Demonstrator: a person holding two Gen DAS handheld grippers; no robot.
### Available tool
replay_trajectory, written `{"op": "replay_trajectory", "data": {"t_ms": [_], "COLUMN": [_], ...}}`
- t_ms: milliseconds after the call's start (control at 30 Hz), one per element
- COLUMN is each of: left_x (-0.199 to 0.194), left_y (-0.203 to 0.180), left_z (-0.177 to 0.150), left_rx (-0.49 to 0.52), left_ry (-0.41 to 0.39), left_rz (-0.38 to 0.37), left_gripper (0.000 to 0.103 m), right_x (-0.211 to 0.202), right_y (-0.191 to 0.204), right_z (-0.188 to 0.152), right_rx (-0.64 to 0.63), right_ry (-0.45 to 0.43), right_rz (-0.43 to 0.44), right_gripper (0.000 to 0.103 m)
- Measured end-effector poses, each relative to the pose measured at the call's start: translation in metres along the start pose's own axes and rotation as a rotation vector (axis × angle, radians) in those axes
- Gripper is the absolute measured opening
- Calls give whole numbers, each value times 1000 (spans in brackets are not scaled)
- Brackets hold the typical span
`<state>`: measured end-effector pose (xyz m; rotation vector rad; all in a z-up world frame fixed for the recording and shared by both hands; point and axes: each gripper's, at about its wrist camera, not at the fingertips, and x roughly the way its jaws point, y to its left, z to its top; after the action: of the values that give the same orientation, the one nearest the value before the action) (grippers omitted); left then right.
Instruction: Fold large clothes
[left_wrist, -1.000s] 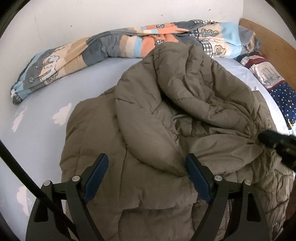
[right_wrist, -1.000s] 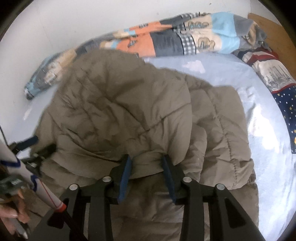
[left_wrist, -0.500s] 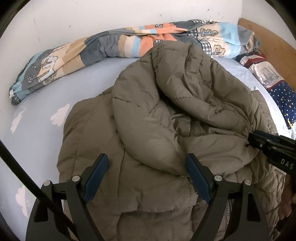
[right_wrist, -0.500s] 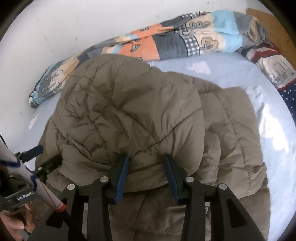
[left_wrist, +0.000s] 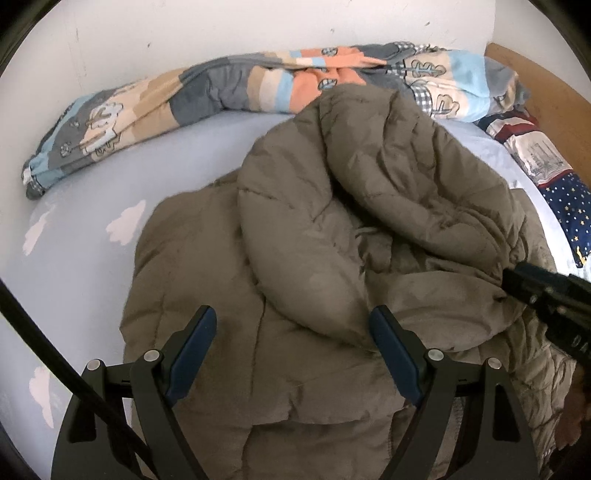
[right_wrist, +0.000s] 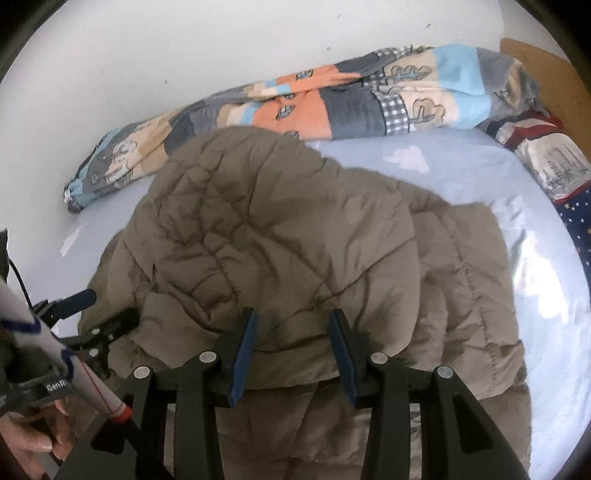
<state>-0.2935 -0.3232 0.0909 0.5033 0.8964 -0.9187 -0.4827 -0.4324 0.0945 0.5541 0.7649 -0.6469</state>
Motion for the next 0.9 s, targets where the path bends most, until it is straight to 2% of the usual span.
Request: {"op": "replay_trajectory", "data": {"t_ms": [100,367,667,800,900], "left_x": [1,-2,-22,-39,-55], "left_y": [-2,-3,-6,-6,-3], "left_z": [-1,-3,-6,-10,-13], "left_rx": [7,5,34,52,39], "left_ry": [3,5,-9,-30,-44], "left_rz": [6,9,23,46,34], "left_gripper": [85,85,85,85,85], "right_x": [15,16,-11,-28,-41], "right_y": [0,-4,5,9,9], "right_z": [-6,-7,-2,-4,-7], "right_rx": [-9,-6,-7,-21,-24], "right_ry": [50,58,18,5,-10], "right_rz": [-4,-6,-7,-9,-8], "right_gripper": [44,45,46,48,48]}}
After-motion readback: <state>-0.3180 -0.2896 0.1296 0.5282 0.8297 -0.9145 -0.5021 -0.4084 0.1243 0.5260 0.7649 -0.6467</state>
